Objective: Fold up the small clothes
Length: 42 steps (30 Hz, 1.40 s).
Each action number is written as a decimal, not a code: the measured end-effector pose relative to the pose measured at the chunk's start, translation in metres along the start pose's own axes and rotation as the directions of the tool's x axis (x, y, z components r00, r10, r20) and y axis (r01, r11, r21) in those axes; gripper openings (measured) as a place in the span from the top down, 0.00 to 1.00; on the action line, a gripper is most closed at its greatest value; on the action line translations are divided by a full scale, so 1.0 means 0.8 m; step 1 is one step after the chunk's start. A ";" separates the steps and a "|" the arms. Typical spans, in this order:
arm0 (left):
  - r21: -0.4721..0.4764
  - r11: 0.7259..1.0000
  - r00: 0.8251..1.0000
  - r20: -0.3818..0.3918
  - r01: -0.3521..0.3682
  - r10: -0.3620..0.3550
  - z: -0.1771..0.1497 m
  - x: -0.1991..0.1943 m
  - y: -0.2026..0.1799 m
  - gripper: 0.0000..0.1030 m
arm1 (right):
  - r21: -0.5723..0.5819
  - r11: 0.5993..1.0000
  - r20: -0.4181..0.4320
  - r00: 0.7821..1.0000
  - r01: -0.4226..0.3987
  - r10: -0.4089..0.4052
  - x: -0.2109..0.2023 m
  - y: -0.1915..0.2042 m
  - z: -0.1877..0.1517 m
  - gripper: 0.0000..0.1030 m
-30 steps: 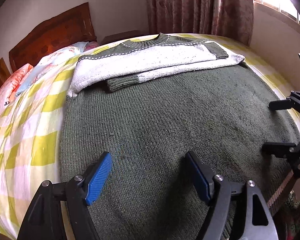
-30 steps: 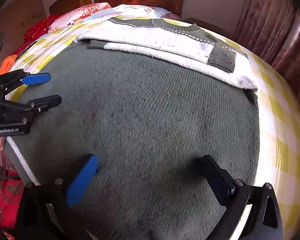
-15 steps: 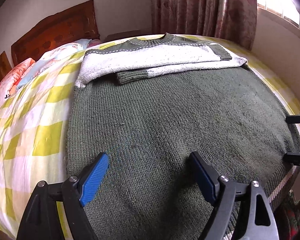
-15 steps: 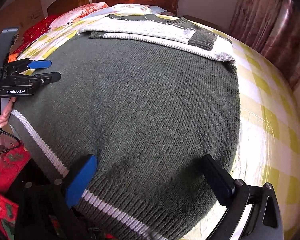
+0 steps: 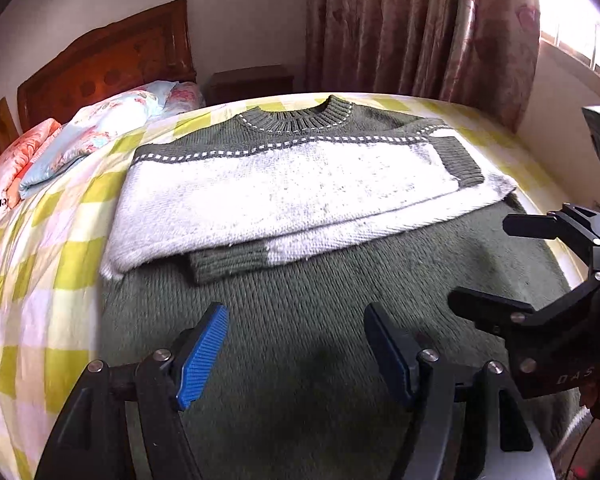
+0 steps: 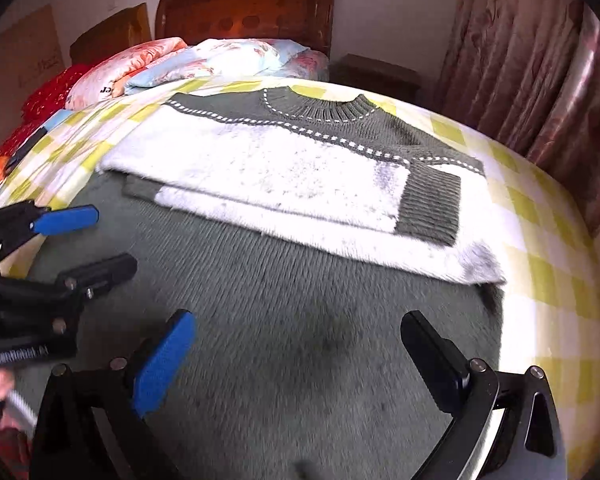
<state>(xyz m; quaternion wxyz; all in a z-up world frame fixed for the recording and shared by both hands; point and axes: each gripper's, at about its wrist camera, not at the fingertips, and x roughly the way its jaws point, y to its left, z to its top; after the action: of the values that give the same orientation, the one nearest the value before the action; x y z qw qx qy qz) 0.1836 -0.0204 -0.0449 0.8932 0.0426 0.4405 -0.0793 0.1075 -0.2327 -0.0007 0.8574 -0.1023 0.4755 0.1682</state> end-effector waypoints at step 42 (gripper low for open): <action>-0.051 0.992 0.993 -0.026 0.113 -0.114 -0.093 -0.064 0.024 0.26 | -0.061 0.997 0.029 0.998 -0.048 0.049 -0.061 0.000 -0.127 0.00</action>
<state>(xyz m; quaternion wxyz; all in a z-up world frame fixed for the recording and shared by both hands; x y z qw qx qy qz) 0.0981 0.0144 -0.0492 0.8816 -0.0035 0.4569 -0.1183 0.0044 -0.2762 -0.0124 0.8568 -0.1137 0.4595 0.2047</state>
